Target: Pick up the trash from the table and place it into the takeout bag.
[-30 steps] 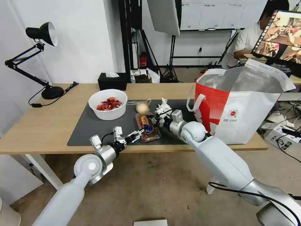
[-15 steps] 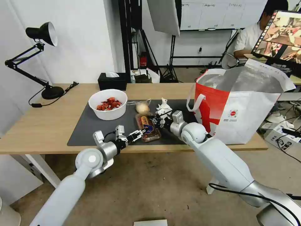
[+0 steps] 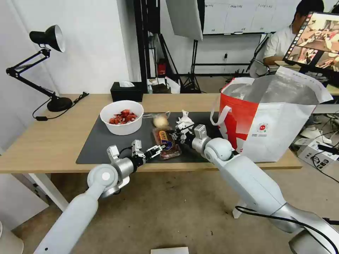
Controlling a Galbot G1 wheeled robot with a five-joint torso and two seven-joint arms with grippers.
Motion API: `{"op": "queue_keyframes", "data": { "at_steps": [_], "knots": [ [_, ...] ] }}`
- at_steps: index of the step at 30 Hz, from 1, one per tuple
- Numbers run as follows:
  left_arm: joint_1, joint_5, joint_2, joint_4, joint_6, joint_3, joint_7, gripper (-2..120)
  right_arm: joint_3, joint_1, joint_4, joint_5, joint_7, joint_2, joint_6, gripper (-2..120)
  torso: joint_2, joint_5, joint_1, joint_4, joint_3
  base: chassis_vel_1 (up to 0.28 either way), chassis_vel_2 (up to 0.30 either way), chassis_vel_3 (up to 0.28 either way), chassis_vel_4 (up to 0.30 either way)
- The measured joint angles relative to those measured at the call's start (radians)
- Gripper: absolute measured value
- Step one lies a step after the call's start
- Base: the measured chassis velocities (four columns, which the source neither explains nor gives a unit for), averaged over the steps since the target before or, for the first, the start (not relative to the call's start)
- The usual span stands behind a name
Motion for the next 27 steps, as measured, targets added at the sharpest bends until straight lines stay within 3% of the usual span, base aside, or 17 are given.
{"op": "queue_keyframes", "data": {
  "at_steps": [27],
  "knots": [
    [-0.004, 0.013, 0.000, 0.002, -0.031, 0.019, -0.027, 1, 0.011, -0.016, 0.021, 0.000, 0.003, 0.000, 0.002, 0, 0.000, -0.0001, 0.000, -0.0003, 0.000, 0.000, 0.000, 0.000, 0.000]
  ]
}}
